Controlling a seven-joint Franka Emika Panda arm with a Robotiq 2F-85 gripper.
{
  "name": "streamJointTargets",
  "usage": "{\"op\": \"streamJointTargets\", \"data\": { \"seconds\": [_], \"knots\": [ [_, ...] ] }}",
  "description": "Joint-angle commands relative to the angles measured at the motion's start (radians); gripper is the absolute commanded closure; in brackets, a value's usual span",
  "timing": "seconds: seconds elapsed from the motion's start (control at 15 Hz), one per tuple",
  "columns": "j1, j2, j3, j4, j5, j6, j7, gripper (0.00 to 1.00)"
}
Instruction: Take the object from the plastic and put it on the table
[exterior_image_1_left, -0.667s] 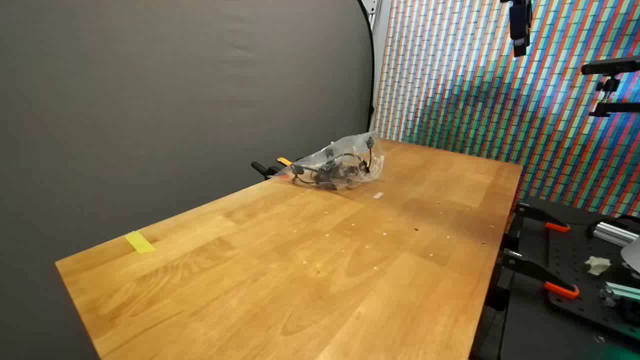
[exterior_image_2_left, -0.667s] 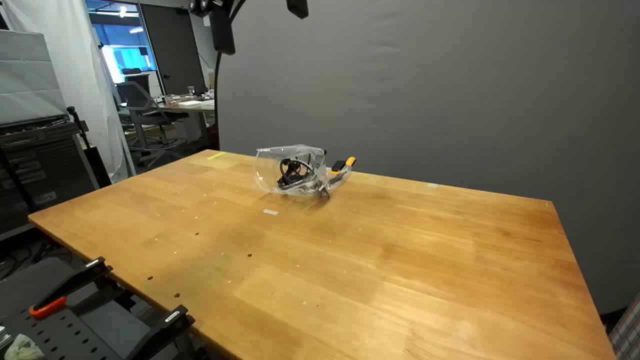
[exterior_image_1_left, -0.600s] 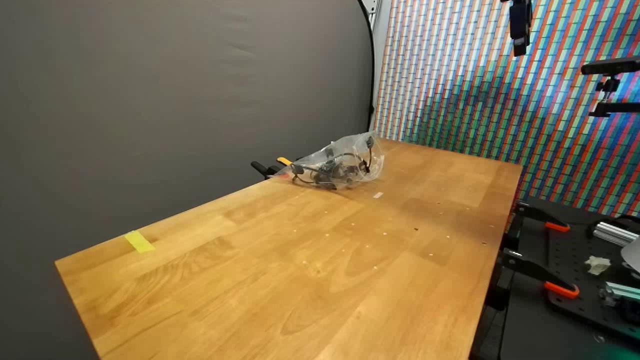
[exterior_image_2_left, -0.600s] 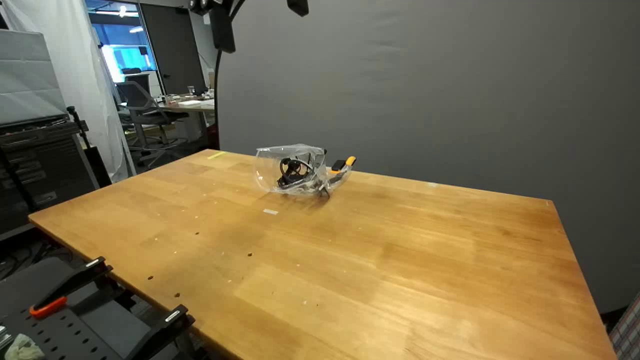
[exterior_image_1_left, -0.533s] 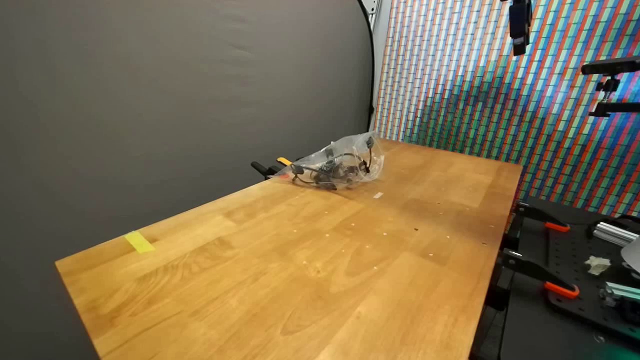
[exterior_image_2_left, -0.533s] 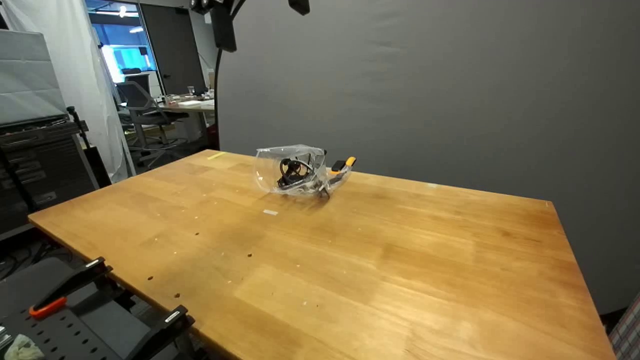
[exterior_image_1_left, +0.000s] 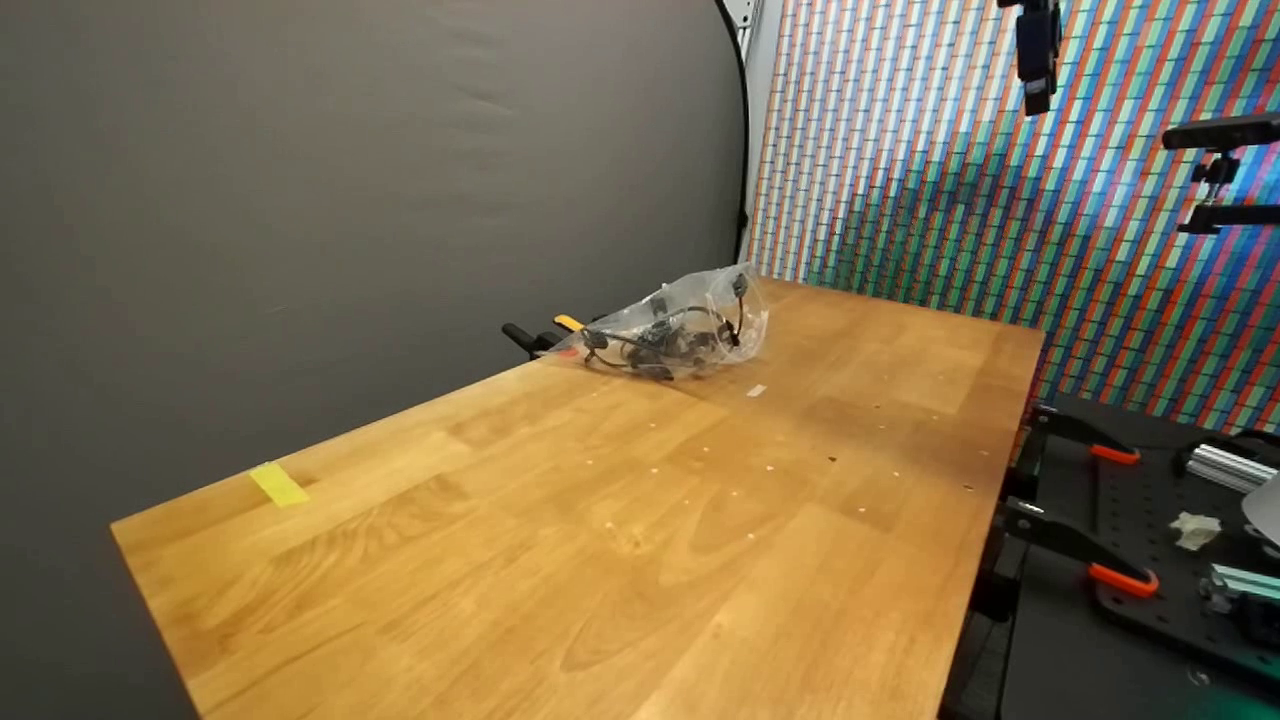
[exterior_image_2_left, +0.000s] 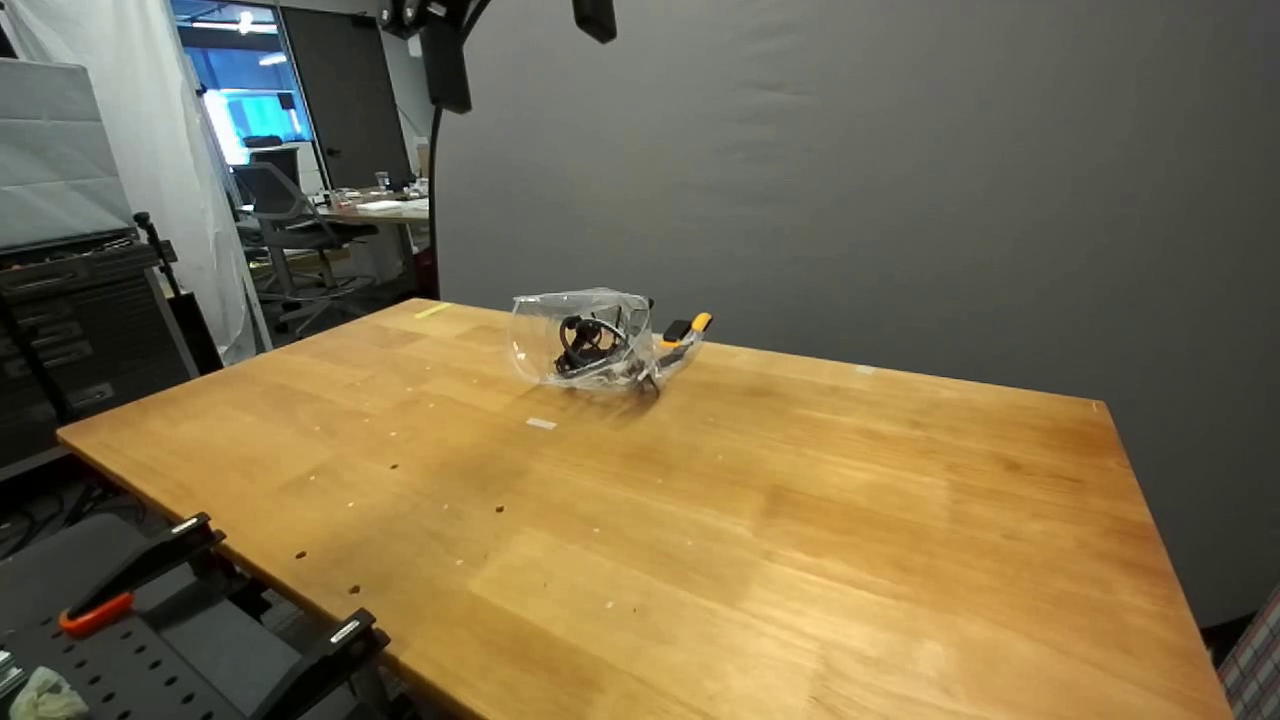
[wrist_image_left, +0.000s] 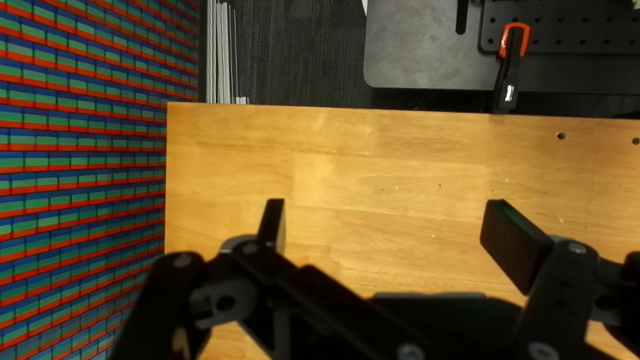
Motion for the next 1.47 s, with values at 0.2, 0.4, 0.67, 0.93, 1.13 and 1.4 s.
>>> {"op": "streamJointTargets", "data": {
  "seconds": [0.2,0.4,0.67,0.93,1.13,1.4],
  "knots": [
    [0.061,0.119,0.024,0.015,-0.008,0.096,0.058,0.00],
    [0.086,0.199,0.055,0.031,-0.017,0.157,0.114,0.00],
    [0.112,0.315,0.095,0.048,-0.038,0.289,0.184,0.00],
    [0.133,0.425,0.118,0.068,-0.084,0.415,0.215,0.00],
    [0.147,0.504,0.121,0.087,-0.131,0.520,0.230,0.00],
    [0.170,0.590,0.116,0.111,-0.204,0.644,0.256,0.00]
  ]
}}
